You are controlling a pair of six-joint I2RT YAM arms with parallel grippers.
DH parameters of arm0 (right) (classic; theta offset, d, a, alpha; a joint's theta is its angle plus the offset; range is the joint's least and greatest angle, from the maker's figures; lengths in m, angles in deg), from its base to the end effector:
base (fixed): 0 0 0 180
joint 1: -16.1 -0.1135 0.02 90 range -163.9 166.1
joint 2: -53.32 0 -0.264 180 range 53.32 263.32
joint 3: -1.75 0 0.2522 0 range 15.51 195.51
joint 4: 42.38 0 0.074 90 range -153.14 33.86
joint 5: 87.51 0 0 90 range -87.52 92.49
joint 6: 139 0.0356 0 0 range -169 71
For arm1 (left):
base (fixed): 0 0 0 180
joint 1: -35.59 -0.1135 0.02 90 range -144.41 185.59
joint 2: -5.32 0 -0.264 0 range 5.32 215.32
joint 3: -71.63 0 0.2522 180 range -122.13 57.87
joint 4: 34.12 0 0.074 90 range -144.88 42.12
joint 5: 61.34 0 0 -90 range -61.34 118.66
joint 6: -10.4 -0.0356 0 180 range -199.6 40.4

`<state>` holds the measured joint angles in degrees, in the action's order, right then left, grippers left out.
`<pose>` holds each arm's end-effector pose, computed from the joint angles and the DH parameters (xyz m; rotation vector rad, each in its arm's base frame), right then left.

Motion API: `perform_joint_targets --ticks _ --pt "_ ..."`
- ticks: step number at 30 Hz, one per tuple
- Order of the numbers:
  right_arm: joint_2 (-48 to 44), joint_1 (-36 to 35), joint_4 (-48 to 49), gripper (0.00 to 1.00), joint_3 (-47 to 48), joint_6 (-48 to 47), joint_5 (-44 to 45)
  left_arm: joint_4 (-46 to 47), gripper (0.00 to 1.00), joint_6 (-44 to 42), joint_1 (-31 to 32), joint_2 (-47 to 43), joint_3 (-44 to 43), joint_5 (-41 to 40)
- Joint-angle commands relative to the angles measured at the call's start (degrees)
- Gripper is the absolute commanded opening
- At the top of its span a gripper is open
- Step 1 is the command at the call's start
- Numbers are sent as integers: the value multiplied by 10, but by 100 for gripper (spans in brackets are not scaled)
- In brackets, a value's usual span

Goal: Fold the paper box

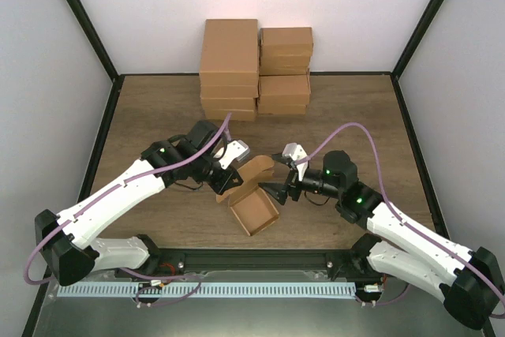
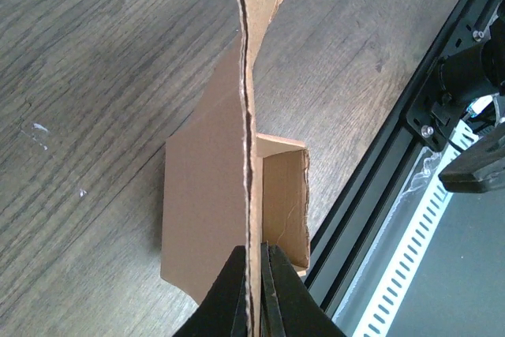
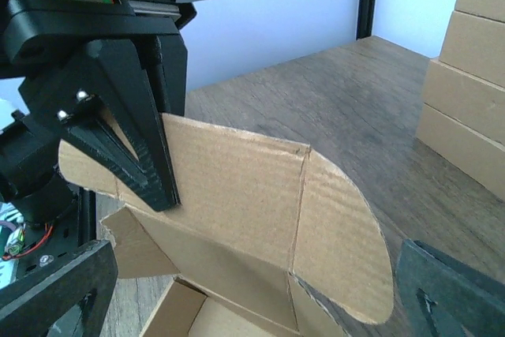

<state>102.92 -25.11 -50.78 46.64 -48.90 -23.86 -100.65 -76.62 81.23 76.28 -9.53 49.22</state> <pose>0.1426 0.1459 0.2698 -0.9670 1.6040 0.9190 0.1600 -0.1815 0.3184 1.0984 2.4135 -0.7675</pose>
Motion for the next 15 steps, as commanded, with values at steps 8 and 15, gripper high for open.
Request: perform_joint_targets --ticks 8,15 --pt "-3 2 13 90 -26 -1 20 -21 4 2 2 -10 -22 0" --pt "10 2 74 89 -64 14 67 -24 4 5 3 -18 -25 3"
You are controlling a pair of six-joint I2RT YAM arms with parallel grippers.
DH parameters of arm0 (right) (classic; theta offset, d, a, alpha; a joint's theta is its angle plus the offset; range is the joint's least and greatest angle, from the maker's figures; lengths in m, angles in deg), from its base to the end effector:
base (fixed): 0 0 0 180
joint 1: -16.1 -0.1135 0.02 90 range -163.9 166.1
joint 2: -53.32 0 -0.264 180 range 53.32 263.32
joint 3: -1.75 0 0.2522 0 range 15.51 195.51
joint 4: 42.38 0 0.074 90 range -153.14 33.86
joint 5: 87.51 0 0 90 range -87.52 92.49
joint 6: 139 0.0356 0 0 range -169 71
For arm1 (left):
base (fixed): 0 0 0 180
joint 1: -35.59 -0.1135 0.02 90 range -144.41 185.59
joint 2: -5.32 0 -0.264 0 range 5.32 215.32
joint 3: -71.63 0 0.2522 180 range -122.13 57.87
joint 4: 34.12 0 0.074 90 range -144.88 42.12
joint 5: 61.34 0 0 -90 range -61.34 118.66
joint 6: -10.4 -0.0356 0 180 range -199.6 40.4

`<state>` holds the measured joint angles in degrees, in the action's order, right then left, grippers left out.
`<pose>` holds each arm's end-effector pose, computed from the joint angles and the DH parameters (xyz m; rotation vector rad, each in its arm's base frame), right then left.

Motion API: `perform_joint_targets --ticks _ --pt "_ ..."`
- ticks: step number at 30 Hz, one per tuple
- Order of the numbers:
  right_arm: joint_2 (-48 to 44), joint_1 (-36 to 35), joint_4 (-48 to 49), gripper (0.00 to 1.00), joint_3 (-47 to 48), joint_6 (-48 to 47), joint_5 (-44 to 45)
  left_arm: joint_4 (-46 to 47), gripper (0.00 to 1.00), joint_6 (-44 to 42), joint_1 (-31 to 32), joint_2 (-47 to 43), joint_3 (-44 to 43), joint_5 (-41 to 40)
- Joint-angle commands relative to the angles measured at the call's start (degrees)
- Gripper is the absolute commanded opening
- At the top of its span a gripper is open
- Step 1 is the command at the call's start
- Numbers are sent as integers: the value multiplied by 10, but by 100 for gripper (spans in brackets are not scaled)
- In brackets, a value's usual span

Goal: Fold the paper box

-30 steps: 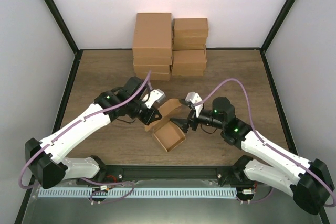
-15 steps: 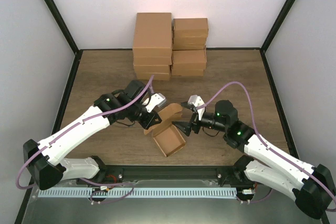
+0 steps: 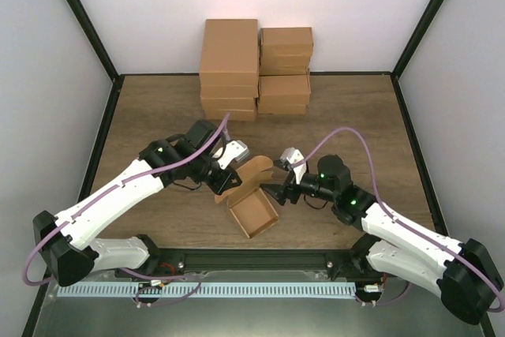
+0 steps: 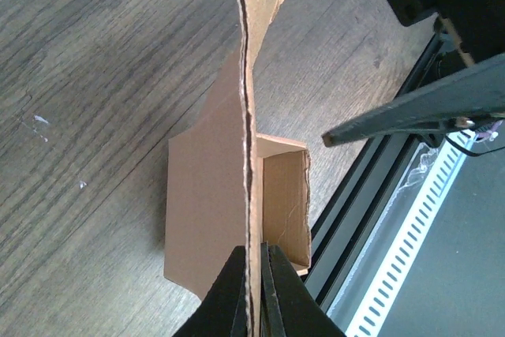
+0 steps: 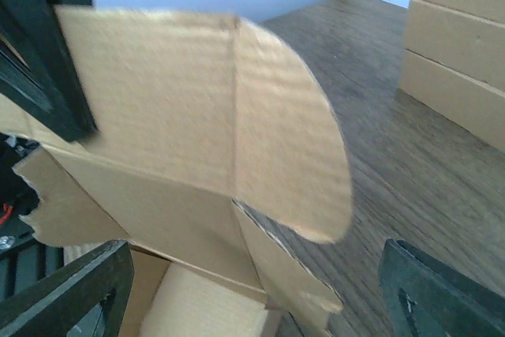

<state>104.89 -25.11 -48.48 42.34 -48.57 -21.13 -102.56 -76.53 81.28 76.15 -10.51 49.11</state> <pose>0.1451 0.1461 0.2410 -0.9451 1.6931 0.8778 0.1580 -0.1796 0.3222 1.0995 2.4289 -0.7616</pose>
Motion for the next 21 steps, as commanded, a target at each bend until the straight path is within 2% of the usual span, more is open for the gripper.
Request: perform_joint_targets --ticks 1,3,7,14,17,21 --pt "-10 3 60 89 -26 7 30 -5 4 5 2 -18 -14 4" --pt "6 6 68 88 -24 -9 -11 -5 4 5 3 -21 -12 7" --pt "67 6 45 78 16 -41 -49 -2 4 6 3 -25 -11 13" --pt "104 6 28 47 46 -46 -75 5 4 10 2 -27 -6 -6" --pt "106 6 8 41 49 -50 -65 15 4 14 3 -27 -1 -14" --pt "100 6 -17 38 50 -51 -56 19 4 15 2 -23 4 -34"
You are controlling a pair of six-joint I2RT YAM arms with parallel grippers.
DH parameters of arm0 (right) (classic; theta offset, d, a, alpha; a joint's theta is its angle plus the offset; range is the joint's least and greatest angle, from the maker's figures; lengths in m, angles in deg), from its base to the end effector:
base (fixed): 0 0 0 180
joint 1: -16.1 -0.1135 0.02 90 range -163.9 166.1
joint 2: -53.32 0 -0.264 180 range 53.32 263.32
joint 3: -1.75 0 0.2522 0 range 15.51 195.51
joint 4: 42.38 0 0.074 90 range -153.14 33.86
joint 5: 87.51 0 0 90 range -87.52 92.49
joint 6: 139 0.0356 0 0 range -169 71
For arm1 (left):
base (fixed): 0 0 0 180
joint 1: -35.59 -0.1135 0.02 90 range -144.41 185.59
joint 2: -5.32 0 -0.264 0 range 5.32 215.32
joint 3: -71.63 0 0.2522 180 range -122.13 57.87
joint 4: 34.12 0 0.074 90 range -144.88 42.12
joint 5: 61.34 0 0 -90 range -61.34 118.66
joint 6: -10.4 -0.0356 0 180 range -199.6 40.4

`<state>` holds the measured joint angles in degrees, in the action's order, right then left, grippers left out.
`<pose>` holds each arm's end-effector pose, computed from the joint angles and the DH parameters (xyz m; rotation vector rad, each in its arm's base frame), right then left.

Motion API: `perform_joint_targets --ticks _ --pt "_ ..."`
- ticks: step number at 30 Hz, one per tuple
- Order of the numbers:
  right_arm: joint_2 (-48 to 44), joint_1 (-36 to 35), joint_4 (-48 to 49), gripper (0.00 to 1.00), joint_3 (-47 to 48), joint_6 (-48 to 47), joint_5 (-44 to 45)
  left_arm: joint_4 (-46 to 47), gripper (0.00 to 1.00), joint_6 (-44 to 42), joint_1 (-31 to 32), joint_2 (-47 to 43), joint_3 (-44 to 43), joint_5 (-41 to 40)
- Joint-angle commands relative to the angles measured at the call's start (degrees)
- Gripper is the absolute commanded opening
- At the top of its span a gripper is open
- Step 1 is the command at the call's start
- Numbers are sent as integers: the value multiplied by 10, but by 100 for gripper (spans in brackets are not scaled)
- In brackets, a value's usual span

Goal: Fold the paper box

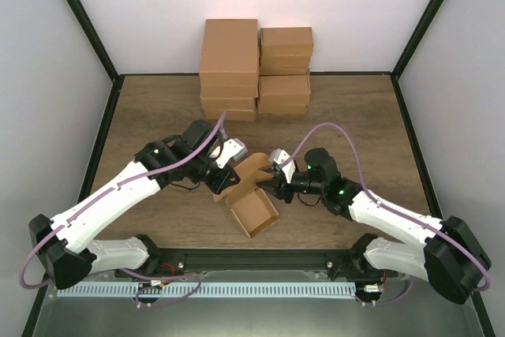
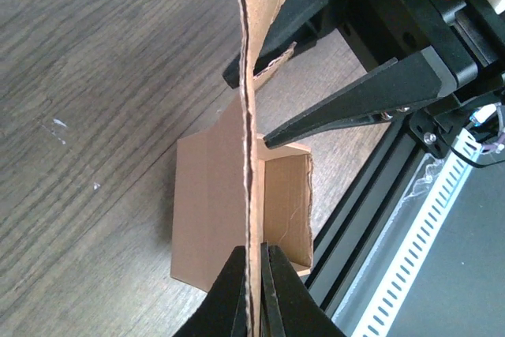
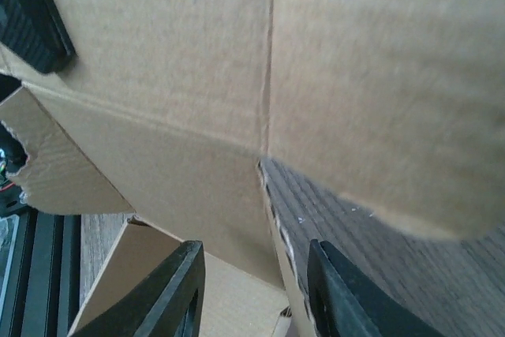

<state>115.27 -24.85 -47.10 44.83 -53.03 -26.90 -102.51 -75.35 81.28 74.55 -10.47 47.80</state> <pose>0.1628 0.1644 0.2229 -1.0901 1.7291 0.9186 0.1545 -0.1750 0.3278 1.0614 2.4163 -0.7481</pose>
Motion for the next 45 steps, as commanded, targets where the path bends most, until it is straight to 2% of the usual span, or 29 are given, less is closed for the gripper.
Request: perform_joint_targets --ticks 1,15,22,32,45 --pt "-5 4 -36 36 25 -4 4 19 4 3 2 -4 3 -24" --pt "-11 3 -87 31 44 32 0 54 4 23 2 -7 2 -82" --pt "-8 3 -116 25 57 41 5 81 4 29 1 -6 8 -95" --pt "-14 3 -140 25 63 60 26 132 4 41 1 -4 24 -138" --pt "-19 3 -171 23 79 81 71 155 4 34 0 13 26 -129"
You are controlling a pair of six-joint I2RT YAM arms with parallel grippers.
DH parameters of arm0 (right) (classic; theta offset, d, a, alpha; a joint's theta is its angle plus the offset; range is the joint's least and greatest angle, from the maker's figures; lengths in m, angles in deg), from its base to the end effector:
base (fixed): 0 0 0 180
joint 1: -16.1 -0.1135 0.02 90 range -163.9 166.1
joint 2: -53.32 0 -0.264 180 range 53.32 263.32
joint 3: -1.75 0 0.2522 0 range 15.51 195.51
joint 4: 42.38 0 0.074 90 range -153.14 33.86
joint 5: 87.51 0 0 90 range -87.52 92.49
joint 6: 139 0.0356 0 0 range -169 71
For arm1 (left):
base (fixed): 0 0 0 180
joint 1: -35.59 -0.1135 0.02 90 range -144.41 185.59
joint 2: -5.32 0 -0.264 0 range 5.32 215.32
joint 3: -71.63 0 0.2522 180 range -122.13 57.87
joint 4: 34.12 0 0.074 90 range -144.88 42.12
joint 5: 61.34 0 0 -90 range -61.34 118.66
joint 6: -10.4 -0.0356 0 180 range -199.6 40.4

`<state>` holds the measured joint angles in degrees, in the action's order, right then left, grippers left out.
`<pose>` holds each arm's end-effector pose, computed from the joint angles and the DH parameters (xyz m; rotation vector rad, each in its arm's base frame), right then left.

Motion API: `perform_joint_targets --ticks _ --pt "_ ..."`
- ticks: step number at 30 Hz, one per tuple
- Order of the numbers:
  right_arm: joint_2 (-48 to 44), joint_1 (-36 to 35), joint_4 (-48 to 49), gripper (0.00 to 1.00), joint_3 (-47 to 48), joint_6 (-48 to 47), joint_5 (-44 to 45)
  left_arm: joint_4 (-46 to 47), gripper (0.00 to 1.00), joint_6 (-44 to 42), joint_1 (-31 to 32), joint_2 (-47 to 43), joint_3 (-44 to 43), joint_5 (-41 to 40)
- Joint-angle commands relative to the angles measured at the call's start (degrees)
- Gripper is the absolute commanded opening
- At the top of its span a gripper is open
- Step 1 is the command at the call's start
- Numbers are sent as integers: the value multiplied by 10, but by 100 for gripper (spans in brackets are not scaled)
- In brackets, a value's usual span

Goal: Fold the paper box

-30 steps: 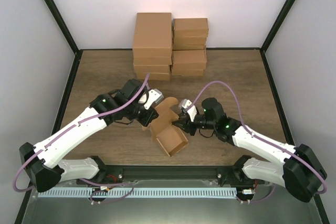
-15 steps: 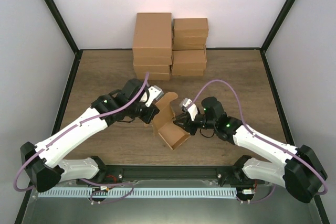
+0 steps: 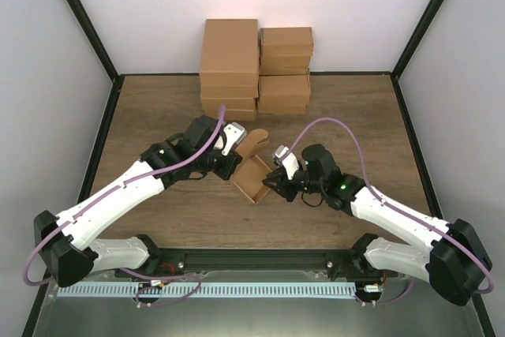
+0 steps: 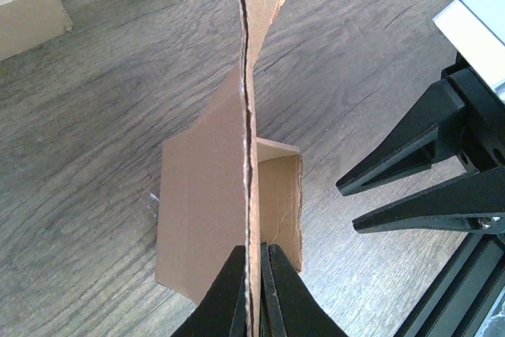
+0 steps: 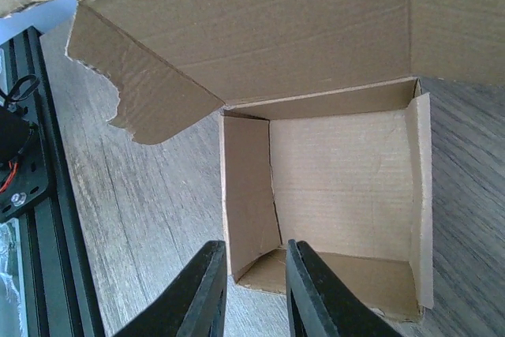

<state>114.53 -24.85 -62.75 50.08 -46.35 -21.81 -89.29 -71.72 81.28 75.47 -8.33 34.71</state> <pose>0.1624 0.1603 0.2303 -0.9698 2.0076 0.8869 0.1760 -0.1856 0.3269 0.8379 2.2838 -0.5647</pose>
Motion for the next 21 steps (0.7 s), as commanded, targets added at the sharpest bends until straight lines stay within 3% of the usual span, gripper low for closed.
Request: perform_joint_targets --ticks 1,15,18,21 --pt "-11 3 -15 24 26 15 21 23 4 -3 0 3 5 4" --pt "-14 4 -18 24 26 15 31 26 4 -6 0 10 5 27" --pt "-16 3 -4 36 21 8 68 23 4 -9 0 10 4 44" --pt "-29 21 52 53 0 -7 34 21 4 -7 0 7 3 55"
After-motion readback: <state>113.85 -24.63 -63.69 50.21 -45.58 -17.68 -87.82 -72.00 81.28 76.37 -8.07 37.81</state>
